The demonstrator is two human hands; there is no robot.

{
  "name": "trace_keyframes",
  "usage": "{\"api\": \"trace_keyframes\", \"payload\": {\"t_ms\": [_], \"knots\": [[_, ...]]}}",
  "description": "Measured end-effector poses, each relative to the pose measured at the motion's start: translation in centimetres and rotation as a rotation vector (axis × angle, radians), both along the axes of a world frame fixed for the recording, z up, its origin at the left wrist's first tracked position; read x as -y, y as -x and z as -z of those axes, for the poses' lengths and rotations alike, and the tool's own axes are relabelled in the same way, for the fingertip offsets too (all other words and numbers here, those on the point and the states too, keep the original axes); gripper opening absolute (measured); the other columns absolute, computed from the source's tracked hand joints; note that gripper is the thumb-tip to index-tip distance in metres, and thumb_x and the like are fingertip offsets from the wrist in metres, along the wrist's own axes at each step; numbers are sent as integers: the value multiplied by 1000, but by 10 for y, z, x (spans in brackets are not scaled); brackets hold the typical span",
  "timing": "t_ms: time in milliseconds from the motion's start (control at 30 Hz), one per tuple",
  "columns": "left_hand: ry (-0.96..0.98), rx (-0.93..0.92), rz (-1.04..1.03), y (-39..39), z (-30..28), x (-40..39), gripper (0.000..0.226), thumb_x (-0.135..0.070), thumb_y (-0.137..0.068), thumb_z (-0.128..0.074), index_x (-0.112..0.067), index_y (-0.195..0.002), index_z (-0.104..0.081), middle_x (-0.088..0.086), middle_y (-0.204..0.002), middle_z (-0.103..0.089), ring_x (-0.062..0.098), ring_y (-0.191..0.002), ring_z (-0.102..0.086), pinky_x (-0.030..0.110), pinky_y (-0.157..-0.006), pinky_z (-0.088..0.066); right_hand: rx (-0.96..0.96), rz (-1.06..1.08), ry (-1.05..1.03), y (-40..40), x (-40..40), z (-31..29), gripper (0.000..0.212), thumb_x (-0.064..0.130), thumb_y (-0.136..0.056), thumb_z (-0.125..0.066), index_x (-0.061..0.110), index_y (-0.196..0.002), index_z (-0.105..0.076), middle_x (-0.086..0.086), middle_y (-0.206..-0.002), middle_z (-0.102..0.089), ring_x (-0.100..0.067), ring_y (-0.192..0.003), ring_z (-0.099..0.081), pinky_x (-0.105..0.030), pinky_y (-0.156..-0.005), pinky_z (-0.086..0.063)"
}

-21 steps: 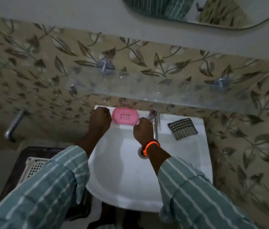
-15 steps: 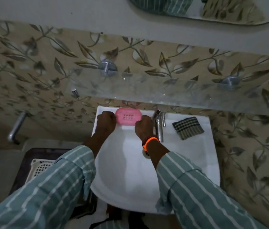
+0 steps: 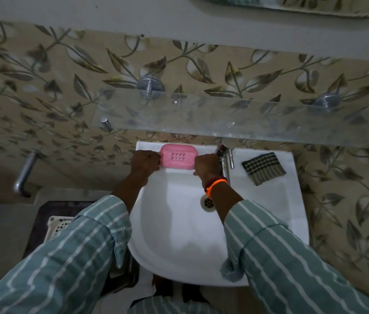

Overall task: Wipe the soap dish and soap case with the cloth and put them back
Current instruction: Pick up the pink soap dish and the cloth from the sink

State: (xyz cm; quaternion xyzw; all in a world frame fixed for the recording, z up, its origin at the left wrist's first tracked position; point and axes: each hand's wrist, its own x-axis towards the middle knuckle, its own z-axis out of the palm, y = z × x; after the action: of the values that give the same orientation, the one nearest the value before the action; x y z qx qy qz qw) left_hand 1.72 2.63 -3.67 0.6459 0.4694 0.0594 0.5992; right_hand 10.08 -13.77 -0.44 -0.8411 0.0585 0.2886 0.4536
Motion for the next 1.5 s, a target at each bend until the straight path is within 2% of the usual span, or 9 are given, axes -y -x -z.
{"api": "trace_keyframes", "payload": {"t_ms": [133,267,533,667,800,933,1133,1300,1500], "knots": [[37,18,-6,1,-5,0,23,-6,-96,-67,9,-112,-72,20,-100,-73,28,-86,-70,21,-54,-60,1,162,-69,1,-4,-3,26,3,-83,-51,-13,-94,-68,-24,-84,-72,-37,-70,-72,-45,-66,-62],[11,12,4,1,-6,1,22,-3,-96,-63,10,-111,-72,24,-104,-74,31,-90,-71,32,-67,-61,85,99,-68,6,-3,-10,20,4,-77,-51,5,-61,-63,-19,-70,-70,-35,-54,-68,-33,-47,-55],[31,10,-26,-2,-14,-2,23,-4,-95,-63,13,-110,-69,26,-108,-72,32,-91,-70,36,-68,-60,93,103,-64,5,1,-9,23,3,-81,-52,2,-59,-58,-18,-65,-68,-22,-35,-61,-18,-32,-40],[-18,-26,-1,-5,-14,-1,21,-9,-97,-62,7,-107,-72,29,-114,-73,33,-90,-72,37,-65,-62,15,77,-71,4,2,-6,21,5,-83,-53,-13,-84,-65,-19,-77,-72,-14,-33,-59,-16,-31,-39],[-217,-105,8,-6,-20,2,21,-15,-92,-64,3,-95,-76,31,-109,-73,41,-100,-72,50,-91,-60,78,127,-113,5,-2,-9,19,-1,-83,-52,-14,-84,-65,-26,-76,-71,-16,-30,-57,-15,-30,-38],[-303,-104,4,0,-32,10,21,-16,-90,-64,1,-91,-77,25,-102,-76,36,-102,-71,43,-90,-58,66,141,-161,9,-1,-15,21,-3,-81,-52,-17,-87,-65,-27,-77,-71,-27,-41,-62,-21,-36,-44],[194,277,-149,47,-50,55,15,-17,-105,-50,-16,-113,-62,12,-109,-70,29,-97,-68,36,-77,-57,-37,190,-444,65,33,-20,12,1,-84,-54,-2,-88,-65,-18,-69,-69,-26,-56,-67,-31,-47,-53],[680,463,-206,87,-52,122,48,-44,-109,-37,-11,-138,-57,12,-118,-70,28,-108,-65,43,-91,-54,-165,226,-601,121,93,-22,17,-1,-81,-61,-4,-97,-64,-23,-70,-70,-30,-60,-66,-36,-56,-57],[1071,469,-203,91,-55,162,80,-68,-99,-35,-8,-150,-49,22,-133,-58,39,-126,-51,53,-124,-25,-314,202,-659,149,140,-24,19,4,-84,-65,-4,-102,-65,-21,-73,-70,-35,-67,-69,-38,-61,-58]]}}
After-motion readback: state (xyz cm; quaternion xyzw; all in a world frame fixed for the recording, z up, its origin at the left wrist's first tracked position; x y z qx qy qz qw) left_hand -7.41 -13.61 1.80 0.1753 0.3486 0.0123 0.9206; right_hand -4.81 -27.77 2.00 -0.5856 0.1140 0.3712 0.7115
